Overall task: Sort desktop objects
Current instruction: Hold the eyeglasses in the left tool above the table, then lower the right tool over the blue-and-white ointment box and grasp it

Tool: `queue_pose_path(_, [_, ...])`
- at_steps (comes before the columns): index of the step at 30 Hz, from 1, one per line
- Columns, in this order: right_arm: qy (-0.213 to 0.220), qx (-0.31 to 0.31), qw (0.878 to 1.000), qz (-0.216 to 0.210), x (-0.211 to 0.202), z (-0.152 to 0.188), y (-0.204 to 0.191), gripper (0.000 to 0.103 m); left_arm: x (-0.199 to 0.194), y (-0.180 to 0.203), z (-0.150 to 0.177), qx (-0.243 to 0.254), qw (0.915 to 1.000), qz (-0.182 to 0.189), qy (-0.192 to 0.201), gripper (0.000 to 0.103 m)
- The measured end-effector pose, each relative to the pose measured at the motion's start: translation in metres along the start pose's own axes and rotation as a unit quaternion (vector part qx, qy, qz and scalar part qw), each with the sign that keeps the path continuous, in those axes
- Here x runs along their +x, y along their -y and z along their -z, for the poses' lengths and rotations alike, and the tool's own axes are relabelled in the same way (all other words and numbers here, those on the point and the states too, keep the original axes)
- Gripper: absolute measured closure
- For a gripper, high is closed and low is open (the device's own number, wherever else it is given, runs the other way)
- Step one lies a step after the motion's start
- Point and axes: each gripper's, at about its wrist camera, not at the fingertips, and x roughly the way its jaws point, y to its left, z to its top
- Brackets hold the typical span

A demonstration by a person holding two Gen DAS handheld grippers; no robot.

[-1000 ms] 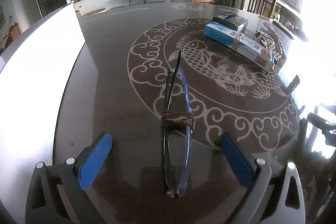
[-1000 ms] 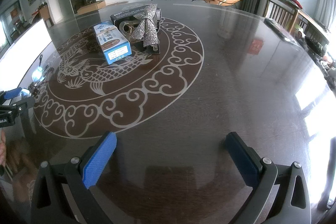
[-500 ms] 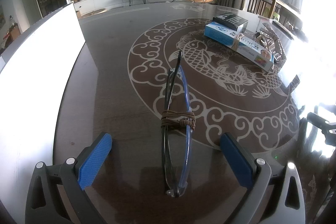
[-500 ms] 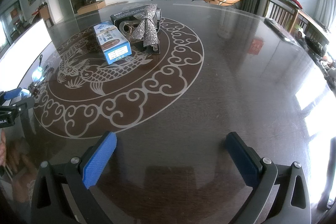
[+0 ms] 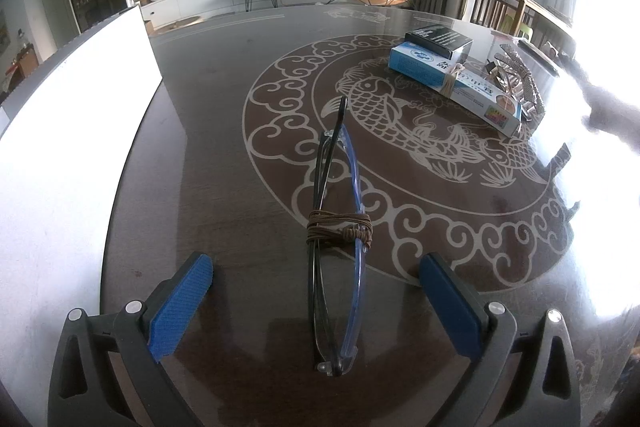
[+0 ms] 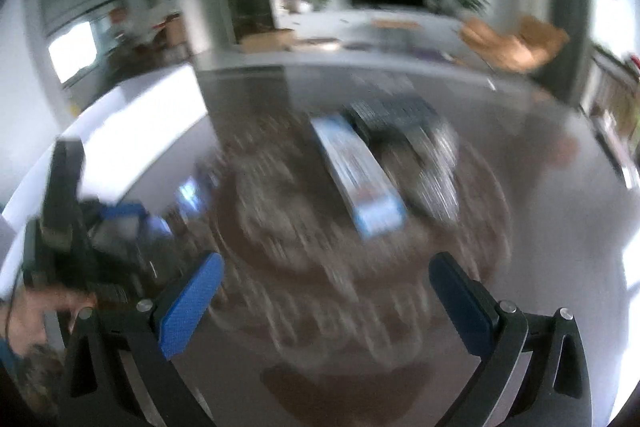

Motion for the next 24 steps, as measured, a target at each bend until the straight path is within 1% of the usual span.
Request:
queue_pose_path(2, [-0.021, -0.029, 0.999, 0.018, 0.031, -0.03, -0.002, 0.0, 0.0, 0.0, 0.0, 0.0, 1.0, 0.0, 0.0, 0.0])
queue_pose_path(3, [-0.034, -0.033, 0.999, 0.027, 0.044, -0.037, 0.0, 0.0, 0.0, 0.0, 0.0, 0.0, 1.0, 0.0, 0.0, 0.0])
queue_pose_path(4, [-0.058, -0.031, 0.997, 0.035, 0.066, -0.046, 0.007, 0.0, 0.0, 0.0, 0.0, 0.0, 1.0, 0.0, 0.0, 0.0])
queue_pose_path(5, [-0.076, -0.023, 0.996, 0.039, 0.08, -0.05, 0.013, 0.001, 0.0, 0.0, 0.0, 0.0, 1.0, 0.0, 0.0, 0.0])
queue_pose_path(7, [-0.107, -0.008, 0.993, 0.05, 0.105, -0.054, 0.024, 0.005, 0.0, 0.0, 0.0, 0.0, 1.0, 0.0, 0.0, 0.0])
queue_pose_path(8, [-0.112, -0.006, 0.992, 0.052, 0.111, -0.055, 0.027, 0.006, -0.001, 0.0, 0.0, 0.0, 1.0, 0.0, 0.0, 0.0])
queue_pose_path(9, [-0.117, -0.002, 0.992, 0.046, 0.115, -0.055, 0.03, 0.007, -0.001, 0.0, 0.0, 0.0, 1.0, 0.0, 0.0, 0.0])
queue_pose_path(12, [-0.119, -0.007, 0.992, 0.051, 0.123, -0.062, 0.03, 0.007, -0.001, 0.001, -0.001, 0.0, 1.0, 0.0, 0.001, 0.0])
queue_pose_path(14, [-0.117, -0.012, 0.992, 0.044, 0.121, -0.065, 0.029, 0.014, -0.002, 0.001, -0.001, 0.0, 1.0, 0.001, 0.001, 0.0])
queue_pose_path(15, [-0.116, -0.014, 0.993, 0.036, 0.12, -0.064, 0.028, 0.021, -0.002, 0.001, -0.002, 0.0, 1.0, 0.001, 0.001, 0.0])
queue_pose_path(16, [-0.117, -0.02, 0.993, 0.024, 0.116, -0.062, 0.026, 0.026, -0.002, 0.001, -0.002, 0.0, 1.0, 0.001, 0.001, 0.0])
queue_pose_path(18, [-0.119, -0.035, 0.992, 0.018, 0.113, -0.059, 0.023, 0.027, -0.002, 0.001, -0.002, 0.0, 1.0, 0.001, 0.001, 0.0])
queue_pose_path(20, [-0.126, -0.045, 0.991, 0.022, 0.109, -0.051, 0.021, 0.027, -0.002, 0.001, -0.002, 0.0, 1.0, 0.0, 0.0, 0.0])
queue_pose_path(21, [-0.133, -0.037, 0.99, 0.021, 0.109, -0.049, 0.025, 0.026, -0.002, 0.001, -0.002, 0.0, 1.0, 0.0, 0.001, 0.0])
queue_pose_path(24, [-0.135, -0.014, 0.991, 0.009, 0.108, -0.048, 0.028, 0.026, -0.003, 0.002, -0.003, 0.0, 1.0, -0.001, 0.001, 0.0])
